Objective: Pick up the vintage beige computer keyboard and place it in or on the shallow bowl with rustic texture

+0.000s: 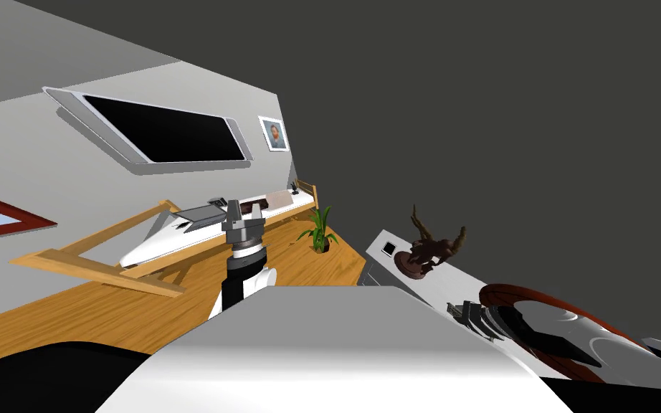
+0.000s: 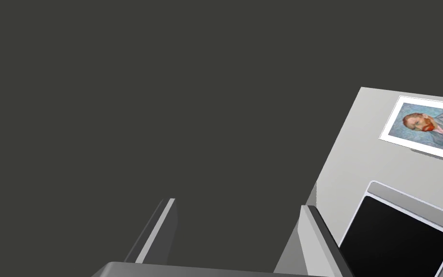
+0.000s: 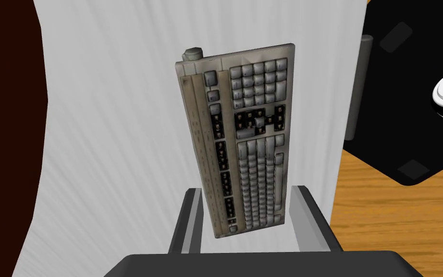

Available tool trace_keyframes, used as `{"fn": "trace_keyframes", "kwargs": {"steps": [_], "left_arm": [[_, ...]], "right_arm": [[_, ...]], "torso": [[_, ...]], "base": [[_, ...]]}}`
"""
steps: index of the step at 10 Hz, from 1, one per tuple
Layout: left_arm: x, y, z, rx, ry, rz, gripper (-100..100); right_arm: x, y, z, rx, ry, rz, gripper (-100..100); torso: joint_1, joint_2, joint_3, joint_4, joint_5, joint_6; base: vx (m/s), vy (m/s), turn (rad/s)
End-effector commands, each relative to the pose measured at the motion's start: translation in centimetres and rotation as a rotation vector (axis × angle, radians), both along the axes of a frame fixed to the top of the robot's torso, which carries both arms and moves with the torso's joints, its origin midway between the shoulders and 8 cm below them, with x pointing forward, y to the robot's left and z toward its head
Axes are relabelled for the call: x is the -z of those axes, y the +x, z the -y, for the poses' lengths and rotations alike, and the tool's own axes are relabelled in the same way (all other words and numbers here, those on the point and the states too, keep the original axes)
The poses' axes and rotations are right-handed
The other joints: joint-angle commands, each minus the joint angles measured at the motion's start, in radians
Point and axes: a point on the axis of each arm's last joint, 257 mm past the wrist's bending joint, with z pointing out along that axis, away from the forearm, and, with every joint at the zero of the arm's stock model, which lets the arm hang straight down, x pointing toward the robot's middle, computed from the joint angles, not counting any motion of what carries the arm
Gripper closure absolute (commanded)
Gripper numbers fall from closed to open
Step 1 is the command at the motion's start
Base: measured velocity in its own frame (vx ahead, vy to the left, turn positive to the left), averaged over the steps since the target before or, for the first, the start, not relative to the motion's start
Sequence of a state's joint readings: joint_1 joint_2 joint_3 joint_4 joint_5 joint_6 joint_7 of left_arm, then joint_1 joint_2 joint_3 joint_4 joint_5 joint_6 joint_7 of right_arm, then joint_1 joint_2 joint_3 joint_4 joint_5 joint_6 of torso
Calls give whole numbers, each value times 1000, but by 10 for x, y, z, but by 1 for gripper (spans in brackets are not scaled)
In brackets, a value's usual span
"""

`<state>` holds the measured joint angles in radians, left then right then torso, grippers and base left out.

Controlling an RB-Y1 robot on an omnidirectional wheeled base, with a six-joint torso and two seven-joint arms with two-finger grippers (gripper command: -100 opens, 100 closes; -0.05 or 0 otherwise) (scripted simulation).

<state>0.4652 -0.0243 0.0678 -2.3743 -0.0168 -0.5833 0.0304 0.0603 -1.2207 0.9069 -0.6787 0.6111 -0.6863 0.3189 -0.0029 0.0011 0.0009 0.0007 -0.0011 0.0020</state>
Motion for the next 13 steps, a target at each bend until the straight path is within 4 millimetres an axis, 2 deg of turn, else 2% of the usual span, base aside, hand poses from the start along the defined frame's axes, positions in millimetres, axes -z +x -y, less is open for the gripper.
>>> {"fn": "trace_keyframes", "kwargs": {"steps": [1, 4, 5, 6, 7, 8, 10, 11, 12, 13], "left_arm": [[0, 0, 0, 0, 0, 0, 0], [0, 0, 0, 0, 0, 0, 0], [0, 0, 0, 0, 0, 0, 0], [0, 0, 0, 0, 0, 0, 0], [0, 0, 0, 0, 0, 0, 0], [0, 0, 0, 0, 0, 0, 0], [0, 0, 0, 0, 0, 0, 0], [0, 0, 0, 0, 0, 0, 0], [0, 0, 0, 0, 0, 0, 0], [0, 0, 0, 0, 0, 0, 0]], "right_arm": [[-5, 2, 1, -25, -2, 1, 100], [-19, 6, 1, -103, -1, -1, 100], [-15, 5, 2, -84, -3, -1, 100], [-15, 5, 2, -88, -3, -2, 0], [-32, 5, 25, -92, -44, -5, 100], [-32, 5, 25, -92, -44, -5, 100], [-43, 3, 39, -91, -70, -8, 100], [-43, 3, 39, -91, -70, -8, 100], [-53, 2, 53, -88, -95, -11, 100], [-53, 2, 53, -88, -95, -11, 100]], "torso": [[0, 0, 0, 0, 0, 0], [3, -9, -5, -2, 1, 1], [2, -10, -6, -2, 1, 0], [1, -6, -4, -1, 0, -1], [0, -3, -2, -1, 0, -1], [0, 4, 2, 1, 2, 0], [-1, 9, 5, 2, 2, 3], [-1, 11, 6, 2, 4, 5], [-3, 11, 6, 1, 4, 7], [-5, 15, 8, 2, 5, 9]], "base": [[100, 12, -249], [155, 31, -286], [63, 15, -49], [11, 4, 10], [-99, 19, 79], [-134, 13, 39], [-110, -4, 41], [-81, -9, 12], [-125, -14, 66], [-120, -10, 31]]}}
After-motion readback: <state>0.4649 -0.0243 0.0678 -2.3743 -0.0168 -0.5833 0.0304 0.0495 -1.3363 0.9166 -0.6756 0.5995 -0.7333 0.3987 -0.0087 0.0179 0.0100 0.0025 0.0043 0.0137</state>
